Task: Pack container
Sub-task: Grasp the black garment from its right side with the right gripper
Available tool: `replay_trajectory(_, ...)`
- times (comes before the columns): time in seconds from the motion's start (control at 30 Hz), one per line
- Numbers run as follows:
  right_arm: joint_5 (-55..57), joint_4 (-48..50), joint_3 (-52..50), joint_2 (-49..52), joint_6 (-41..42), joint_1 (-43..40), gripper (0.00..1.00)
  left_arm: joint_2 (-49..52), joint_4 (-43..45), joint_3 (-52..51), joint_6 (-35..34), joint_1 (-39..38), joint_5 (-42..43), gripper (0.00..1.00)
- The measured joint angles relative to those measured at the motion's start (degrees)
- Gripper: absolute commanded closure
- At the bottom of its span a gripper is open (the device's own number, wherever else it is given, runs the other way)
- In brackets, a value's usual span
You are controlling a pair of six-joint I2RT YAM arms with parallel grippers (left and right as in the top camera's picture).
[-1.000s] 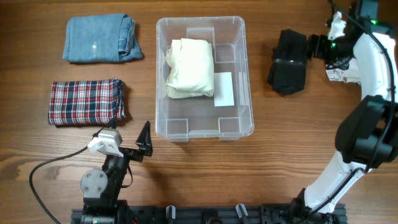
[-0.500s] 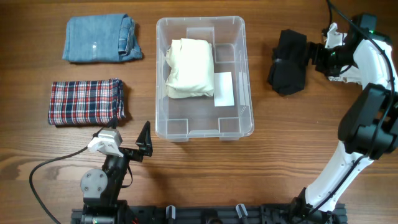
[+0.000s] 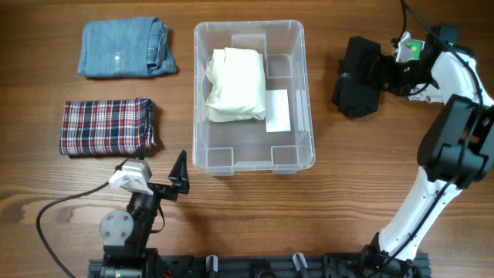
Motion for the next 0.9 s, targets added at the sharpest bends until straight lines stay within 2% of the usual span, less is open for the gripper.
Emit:
replay_trajectory(0.2,-1.66,1.53,0.02,2.01,-0.02,-0.07,0.03,0.0,0.0,0.0,0.0,0.0,0.02,0.0)
replay_trajectory(0.33,-2.54,1.84,0.02,2.29,-0.02,-0.11,0.07,0.0,0.0,0.0,0.0,0.0,0.0,0.0)
replay_trajectory(0.47,-3.82,2.21,0.04,2.73,-0.13,-0.33,0.18,0.0,0.0,0.0,0.0,0.0,0.02,0.0)
replay_trajectory(0.73,-10.99,4.35,0.0,4.81,0.83,-0.37,0.5,0.0,0.0,0.0,0.0,0.0,0.0,0.0)
replay_trajectory(0.9,-13.81,5.62,0.0,5.03,2.78,-0.37,0.51,0.0,0.0,0.0,0.0,0.0,0.0,0.0)
